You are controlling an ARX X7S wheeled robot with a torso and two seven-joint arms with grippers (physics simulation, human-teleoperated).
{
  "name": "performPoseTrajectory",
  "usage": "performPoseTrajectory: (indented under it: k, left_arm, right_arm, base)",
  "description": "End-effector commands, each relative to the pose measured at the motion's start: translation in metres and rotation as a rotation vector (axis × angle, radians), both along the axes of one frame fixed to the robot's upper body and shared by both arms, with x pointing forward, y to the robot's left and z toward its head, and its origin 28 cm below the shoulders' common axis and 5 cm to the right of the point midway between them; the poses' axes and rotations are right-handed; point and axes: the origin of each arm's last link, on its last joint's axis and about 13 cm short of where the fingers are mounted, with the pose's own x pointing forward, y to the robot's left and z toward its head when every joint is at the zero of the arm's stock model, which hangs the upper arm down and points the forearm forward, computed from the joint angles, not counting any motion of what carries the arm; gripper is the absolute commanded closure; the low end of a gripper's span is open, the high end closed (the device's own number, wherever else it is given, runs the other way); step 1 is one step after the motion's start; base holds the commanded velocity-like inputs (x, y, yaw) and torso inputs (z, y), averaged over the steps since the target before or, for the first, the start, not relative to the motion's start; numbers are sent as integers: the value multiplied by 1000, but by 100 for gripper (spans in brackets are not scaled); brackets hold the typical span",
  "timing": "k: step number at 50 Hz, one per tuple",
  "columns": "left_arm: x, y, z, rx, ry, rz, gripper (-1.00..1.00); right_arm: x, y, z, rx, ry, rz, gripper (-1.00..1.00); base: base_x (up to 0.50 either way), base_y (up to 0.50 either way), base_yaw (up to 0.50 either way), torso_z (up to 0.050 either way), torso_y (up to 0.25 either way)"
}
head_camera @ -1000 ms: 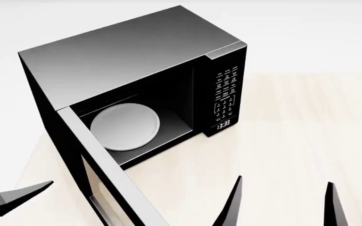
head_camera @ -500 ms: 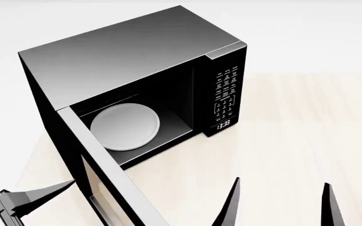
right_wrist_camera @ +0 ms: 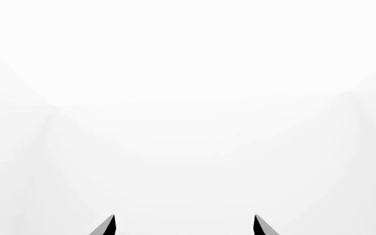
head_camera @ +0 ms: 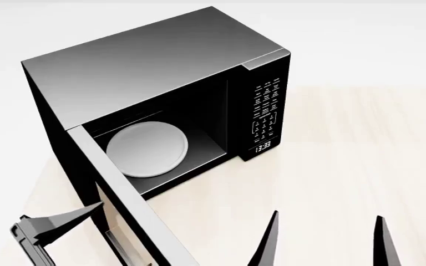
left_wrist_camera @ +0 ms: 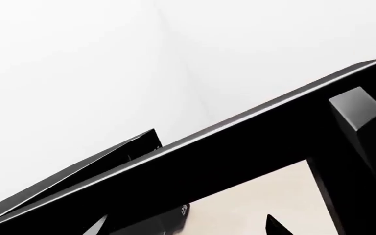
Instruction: Close the microwave.
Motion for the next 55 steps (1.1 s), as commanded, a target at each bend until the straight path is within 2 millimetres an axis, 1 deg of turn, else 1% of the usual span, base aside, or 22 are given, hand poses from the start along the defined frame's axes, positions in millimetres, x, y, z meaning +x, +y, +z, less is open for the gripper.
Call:
performPoseTrajectory:
  k: [1,22,25,31,44,55]
  left_arm:
    - [6,-7,-4,-13,-3,6,-100]
    - [15,-15,-8,-27,-24,33,-100]
    - [23,-15,-4,-49,-42,73,-100]
    - [30,-16,1,-71,-63,113,-100]
    - [40,-20,7,-86,-77,128,-100]
    - [42,-23,0,-95,-62,136,-100]
  right_arm:
    - [0,0,0,-8,-4,-1,-100]
    - [0,0,-2,-9,5,2,-100]
    - [0,0,-2,-10,9,3,-100]
    - [0,0,-3,-12,11,4,-100]
    - [1,0,-3,-16,15,3,-100]
    - [1,0,-3,-16,14,1,-100]
  base:
    - [0,0,0,0,0]
    - [0,0,0,0,0]
    - [0,0,0,0,0]
    - [0,0,0,0,0]
    - [0,0,0,0,0]
    - [0,0,0,0,0]
